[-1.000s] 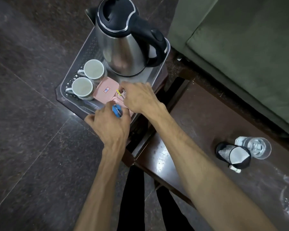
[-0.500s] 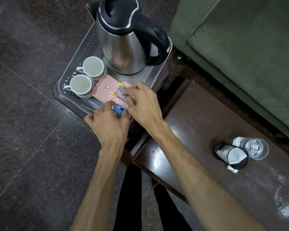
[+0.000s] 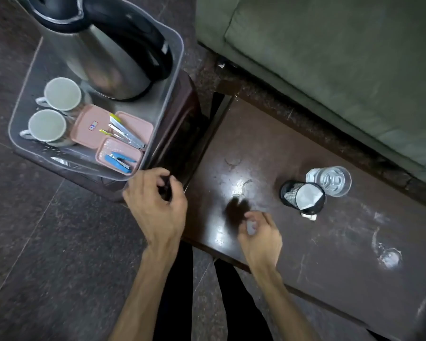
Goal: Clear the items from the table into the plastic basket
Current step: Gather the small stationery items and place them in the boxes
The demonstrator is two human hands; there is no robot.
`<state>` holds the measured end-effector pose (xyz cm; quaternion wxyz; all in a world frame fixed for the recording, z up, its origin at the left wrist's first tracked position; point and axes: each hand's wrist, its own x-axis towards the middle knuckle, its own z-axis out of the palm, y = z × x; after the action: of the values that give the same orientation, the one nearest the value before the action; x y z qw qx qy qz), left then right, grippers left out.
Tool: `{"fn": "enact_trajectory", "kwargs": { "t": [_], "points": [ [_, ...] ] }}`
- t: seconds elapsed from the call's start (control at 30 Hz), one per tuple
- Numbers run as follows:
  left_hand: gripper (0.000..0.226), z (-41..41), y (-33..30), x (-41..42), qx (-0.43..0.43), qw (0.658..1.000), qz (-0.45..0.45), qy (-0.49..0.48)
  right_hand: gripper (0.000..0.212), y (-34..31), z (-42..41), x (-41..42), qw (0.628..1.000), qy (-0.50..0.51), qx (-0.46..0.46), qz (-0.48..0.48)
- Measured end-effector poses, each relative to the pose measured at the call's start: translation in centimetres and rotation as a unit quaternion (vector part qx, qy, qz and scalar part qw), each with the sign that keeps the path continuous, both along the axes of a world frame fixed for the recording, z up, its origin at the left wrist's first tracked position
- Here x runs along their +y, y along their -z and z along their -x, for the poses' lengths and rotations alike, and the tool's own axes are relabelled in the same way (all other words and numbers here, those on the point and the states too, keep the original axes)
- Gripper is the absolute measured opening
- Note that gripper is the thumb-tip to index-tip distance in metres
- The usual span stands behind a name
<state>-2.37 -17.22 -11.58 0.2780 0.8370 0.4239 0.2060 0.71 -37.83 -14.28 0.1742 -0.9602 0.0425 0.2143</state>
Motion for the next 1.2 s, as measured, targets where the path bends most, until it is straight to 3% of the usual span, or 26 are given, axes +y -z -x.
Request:
{"fn": "enact_trajectory", "kwargs": {
  "t": [0.1,0.2,0.37,0.5,0.67,0.77,0.9,0.97,1.03,1.07,1.2],
  "points": [
    [0.008,-0.1,1.1,-4.1,-0.004,0.996,0.033,0.078,0.035,1.4,2.0,-4.2,0.997,0.021,0.028,0.062],
    [0.006,-0.3,2.3,-8.0,0.044,0.979,0.108,0.165,0.046,3.1,3.3,-6.5,0.994,0.023,0.065,0.083],
    [0.012,0.0,5.3,-13.0,0.195,0.917,0.203,0.283,0.030,5.4,3.2,-7.3,0.994,0.048,0.087,0.036],
    [0.038,0.1,7.1,-15.5,0.280,0.862,0.258,0.335,0.022,5.6,1.9,-7.3,0.982,0.154,0.092,-0.053],
    [0.055,-0.8,7.9,-16.7,0.264,0.827,0.220,0.445,0.012,5.2,-0.3,-8.4,0.909,0.294,0.189,-0.226],
    [0.041,-1.6,7.9,-17.0,0.248,0.827,0.201,0.463,0.015,4.6,-1.3,-9.6,0.865,0.321,0.223,-0.314],
    [0.031,-2.5,7.8,-17.9,0.226,0.858,0.185,0.423,0.004,3.5,-2.8,-11.4,0.847,0.351,0.217,-0.336],
    [0.033,-2.7,8.0,-18.3,0.228,0.871,0.179,0.396,0.008,3.5,-3.3,-13.0,0.895,0.352,0.108,-0.250],
    [0.032,-2.8,8.1,-18.6,0.223,0.884,0.176,0.370,0.019,3.3,-3.8,-14.7,0.961,0.267,-0.008,-0.076],
    [0.031,-2.8,8.1,-18.7,0.218,0.890,0.178,0.360,0.029,3.5,-4.1,-15.4,0.976,0.216,-0.036,-0.012],
    [0.028,-2.9,7.9,-19.1,0.204,0.899,0.197,0.332,0.044,5.5,-6.1,-17.1,0.996,0.076,-0.013,0.053]
  ]
}}
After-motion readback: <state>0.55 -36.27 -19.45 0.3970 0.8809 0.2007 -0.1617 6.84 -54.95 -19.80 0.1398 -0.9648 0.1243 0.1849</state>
